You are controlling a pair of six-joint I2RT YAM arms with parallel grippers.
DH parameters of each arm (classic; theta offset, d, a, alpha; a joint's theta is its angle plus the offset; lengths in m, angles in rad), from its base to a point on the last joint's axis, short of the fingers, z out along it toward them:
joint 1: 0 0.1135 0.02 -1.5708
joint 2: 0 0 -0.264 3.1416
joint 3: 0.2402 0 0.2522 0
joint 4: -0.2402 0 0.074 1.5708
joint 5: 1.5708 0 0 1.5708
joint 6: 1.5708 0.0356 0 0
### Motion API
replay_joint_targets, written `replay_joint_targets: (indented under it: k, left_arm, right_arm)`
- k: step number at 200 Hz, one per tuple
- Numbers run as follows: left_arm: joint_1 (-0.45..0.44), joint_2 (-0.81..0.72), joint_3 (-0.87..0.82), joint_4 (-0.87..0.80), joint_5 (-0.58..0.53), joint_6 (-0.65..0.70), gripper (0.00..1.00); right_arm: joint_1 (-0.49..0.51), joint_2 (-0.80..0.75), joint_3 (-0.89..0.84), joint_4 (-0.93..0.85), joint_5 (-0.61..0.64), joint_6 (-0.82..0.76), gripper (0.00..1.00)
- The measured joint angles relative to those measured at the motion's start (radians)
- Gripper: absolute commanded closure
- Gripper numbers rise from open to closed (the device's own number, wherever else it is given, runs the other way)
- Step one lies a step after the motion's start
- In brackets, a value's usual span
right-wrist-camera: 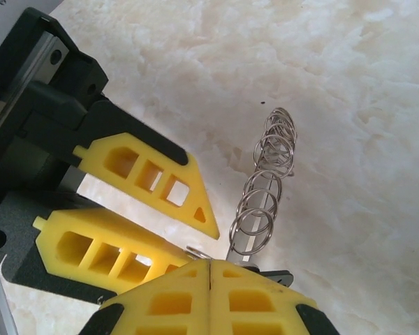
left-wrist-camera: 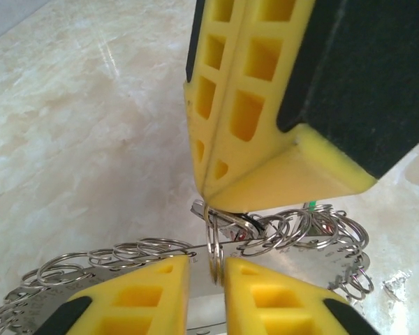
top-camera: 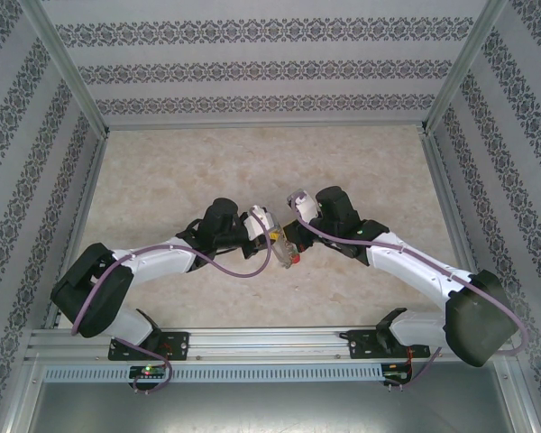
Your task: Put the keys on the keyring
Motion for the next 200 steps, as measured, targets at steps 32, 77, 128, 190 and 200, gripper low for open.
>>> replay_joint_targets:
  k: [32,77,128,190,200]
  left_arm:
    - [0.0,0.0,0.0,-0.003,0.0,0.0,0.74]
    - [0.0,0.0,0.005,-0.007,0.001,0.0,0.76]
    - [0.0,0.0,0.031,-0.031,0.018,0.013,0.83]
    - [0.0,0.006,0.036,-0.053,0.03,0.037,0.83]
    - [0.0,0.008,0.037,-0.056,0.03,0.041,0.82]
  right_arm:
    - [0.006,0.0,0.004,0.0,-0.01,-0.01,1.0]
    - [0.008,0.005,0.011,-0.002,-0.017,-0.013,1.0]
    - [0.012,0.015,0.017,-0.001,-0.017,-0.013,1.0]
    - [0.014,0.016,0.017,-0.004,-0.016,-0.014,1.0]
    - [0.014,0.016,0.017,-0.004,-0.017,-0.016,1.0]
